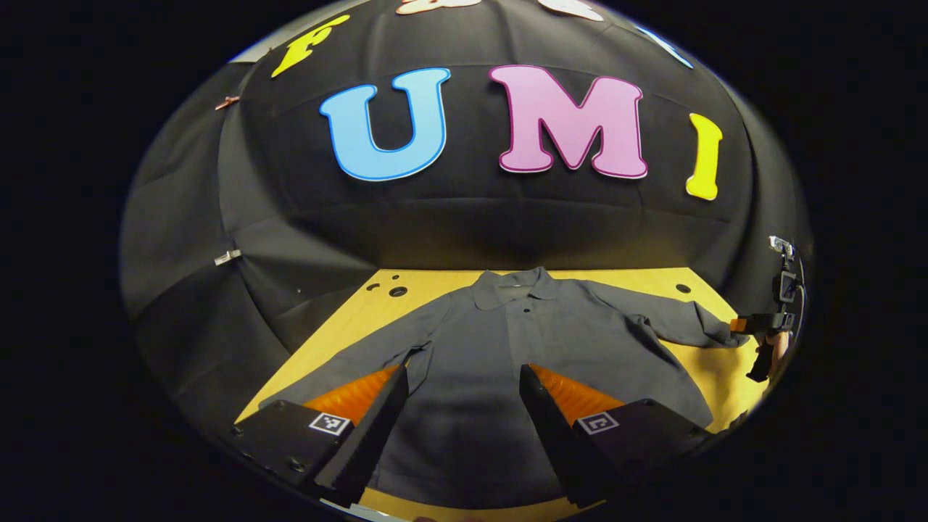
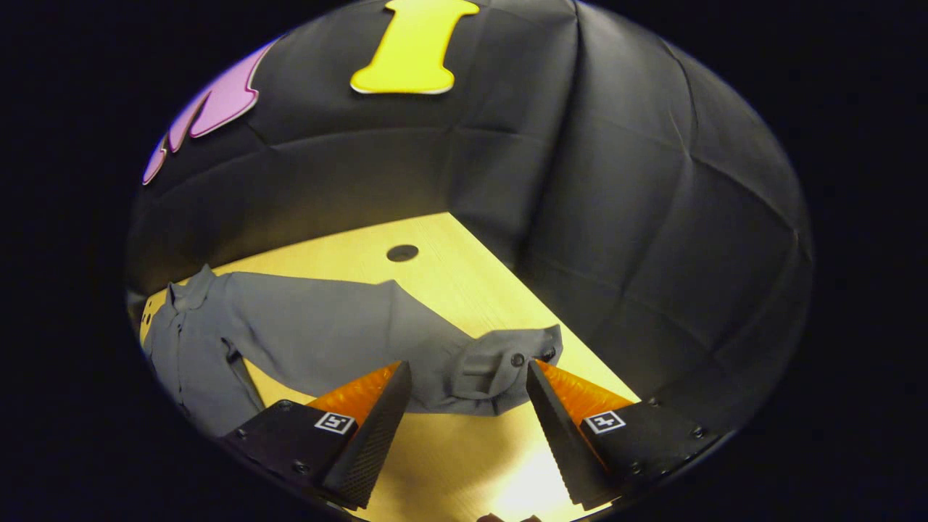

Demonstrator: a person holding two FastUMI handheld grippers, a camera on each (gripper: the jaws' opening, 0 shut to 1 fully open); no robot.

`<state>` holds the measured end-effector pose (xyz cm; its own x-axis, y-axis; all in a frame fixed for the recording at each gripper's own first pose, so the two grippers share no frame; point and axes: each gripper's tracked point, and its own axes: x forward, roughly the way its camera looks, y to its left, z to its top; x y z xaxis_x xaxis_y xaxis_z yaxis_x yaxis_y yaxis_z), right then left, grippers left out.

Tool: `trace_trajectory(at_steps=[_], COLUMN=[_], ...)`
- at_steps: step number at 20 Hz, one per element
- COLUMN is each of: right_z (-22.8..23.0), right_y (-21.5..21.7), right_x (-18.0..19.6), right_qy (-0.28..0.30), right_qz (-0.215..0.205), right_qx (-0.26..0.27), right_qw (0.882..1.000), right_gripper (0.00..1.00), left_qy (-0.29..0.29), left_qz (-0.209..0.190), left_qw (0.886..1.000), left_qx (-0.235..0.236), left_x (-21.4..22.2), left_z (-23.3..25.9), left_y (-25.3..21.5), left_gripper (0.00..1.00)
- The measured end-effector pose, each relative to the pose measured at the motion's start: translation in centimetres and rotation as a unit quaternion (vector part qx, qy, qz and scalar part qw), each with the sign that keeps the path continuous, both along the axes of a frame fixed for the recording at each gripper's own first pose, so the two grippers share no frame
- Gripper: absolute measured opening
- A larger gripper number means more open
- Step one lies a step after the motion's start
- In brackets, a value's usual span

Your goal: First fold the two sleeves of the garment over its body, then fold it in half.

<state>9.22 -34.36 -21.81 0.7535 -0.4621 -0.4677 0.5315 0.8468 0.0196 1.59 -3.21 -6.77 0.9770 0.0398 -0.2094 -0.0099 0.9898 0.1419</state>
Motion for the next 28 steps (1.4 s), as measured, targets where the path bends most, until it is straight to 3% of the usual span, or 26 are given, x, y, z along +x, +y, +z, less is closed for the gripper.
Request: trace_trajectory(at_steps=[6, 14, 16, 17, 19, 21, 22, 25, 28], right_z=[-2.9, -3.6, -3.5, -3.7, -3.8, -3.8, -3.6, -3.4, -1.4], right_y=[-1.8, -1.4, -1.4, -1.6, -1.4, -1.0, -1.0, -0.5, -0.6], right_x=[1.1, 1.9, 2.3, 2.4, 2.3, 2.2, 2.3, 2.0, 2.0], right_qy=[0.014, 0.025, 0.028, 0.028, 0.028, 0.028, 0.027, 0.034, 0.031], right_qz=[-0.036, -0.035, -0.028, -0.024, -0.021, -0.018, -0.014, -0.001, 0.006], right_qx=[0.041, 0.043, 0.046, 0.047, 0.046, 0.055, 0.065, 0.089, 0.068], right_qw=[0.998, 0.998, 0.998, 0.998, 0.998, 0.998, 0.997, 0.995, 0.997], right_gripper=[0.98, 0.98, 0.91, 0.63, 0.31, 0.23, 0.13, 0.06, 0.06], left_qy=[0.012, 0.024, 0.027, 0.028, 0.029, 0.03, 0.032, 0.036, 0.033], left_qz=[-0.019, -0.009, -0.005, -0.002, 0.002, 0.008, 0.012, 0.019, 0.017], left_qw=[1.0, 1.0, 1.0, 1.0, 1.0, 0.999, 0.999, 0.999, 0.999], left_qx=[0.014, 0.004, -0.003, -0.006, -0.011, -0.012, -0.014, -0.021, -0.018], left_x=[0.3, 0.8, 0.8, 0.7, 0.6, 0.4, 0.3, -0.1, -0.2], left_z=[-0.6, -1.2, -1.5, -1.6, -1.7, -1.9, -2.0, -2.2, -1.9], left_y=[-1.9, -1.9, -1.6, -1.5, -1.4, -0.9, -0.7, -0.2, 0.1], left_gripper=[0.98, 0.98, 0.98, 0.98, 0.98, 0.98, 0.98, 0.98, 0.98])
